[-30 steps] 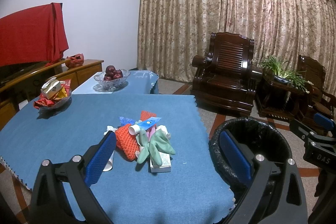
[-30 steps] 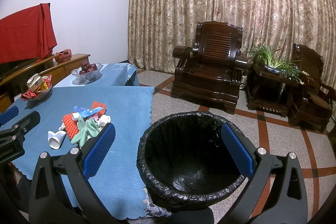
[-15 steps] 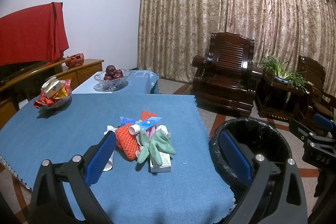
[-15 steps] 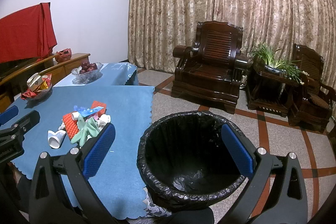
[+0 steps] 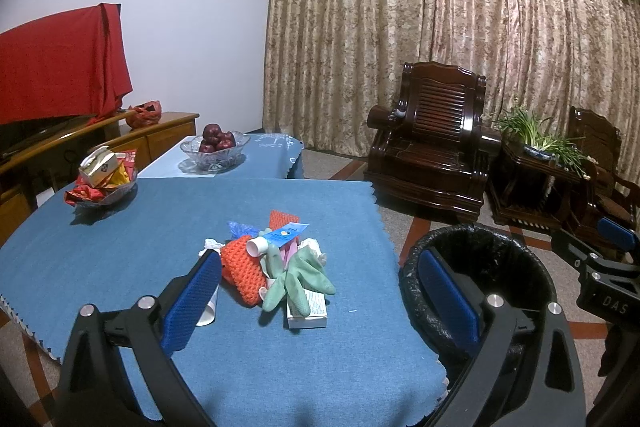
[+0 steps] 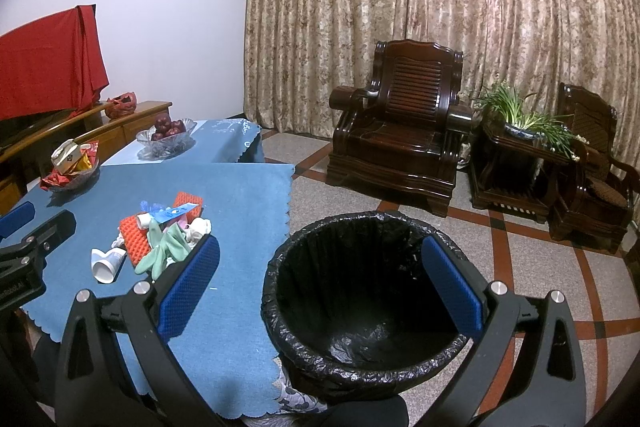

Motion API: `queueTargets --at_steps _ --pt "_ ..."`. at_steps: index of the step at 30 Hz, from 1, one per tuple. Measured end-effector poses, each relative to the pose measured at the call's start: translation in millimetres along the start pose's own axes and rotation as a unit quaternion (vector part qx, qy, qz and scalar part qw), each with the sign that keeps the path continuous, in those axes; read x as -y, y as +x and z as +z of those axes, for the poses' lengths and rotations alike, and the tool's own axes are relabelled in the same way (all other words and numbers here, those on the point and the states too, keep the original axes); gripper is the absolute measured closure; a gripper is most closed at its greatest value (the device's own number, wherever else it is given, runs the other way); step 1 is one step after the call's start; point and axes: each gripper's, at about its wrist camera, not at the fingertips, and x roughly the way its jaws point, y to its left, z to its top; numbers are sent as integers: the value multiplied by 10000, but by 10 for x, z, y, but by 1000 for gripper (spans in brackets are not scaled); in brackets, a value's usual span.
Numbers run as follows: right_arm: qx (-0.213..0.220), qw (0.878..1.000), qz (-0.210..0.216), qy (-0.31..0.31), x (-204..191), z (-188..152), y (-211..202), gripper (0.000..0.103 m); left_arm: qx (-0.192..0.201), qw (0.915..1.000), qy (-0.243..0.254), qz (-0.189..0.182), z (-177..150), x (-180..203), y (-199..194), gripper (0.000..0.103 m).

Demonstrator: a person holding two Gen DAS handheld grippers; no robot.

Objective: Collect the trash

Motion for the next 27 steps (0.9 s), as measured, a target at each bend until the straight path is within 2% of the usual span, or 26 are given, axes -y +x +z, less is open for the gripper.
queueTargets --at_steps 14,22,27 --pt "-23 10000 15 0 -9 1 18 5 -7 10000 -5 -2 0 -1 1 6" --pt "-47 10000 54 -19 -154 -52 179 5 -34 10000 -29 -1 -45 -66 -21 6" --pt "-88 9999 98 -36 -158 -34 211 5 -83 9999 -58 17 -57 -111 109 6"
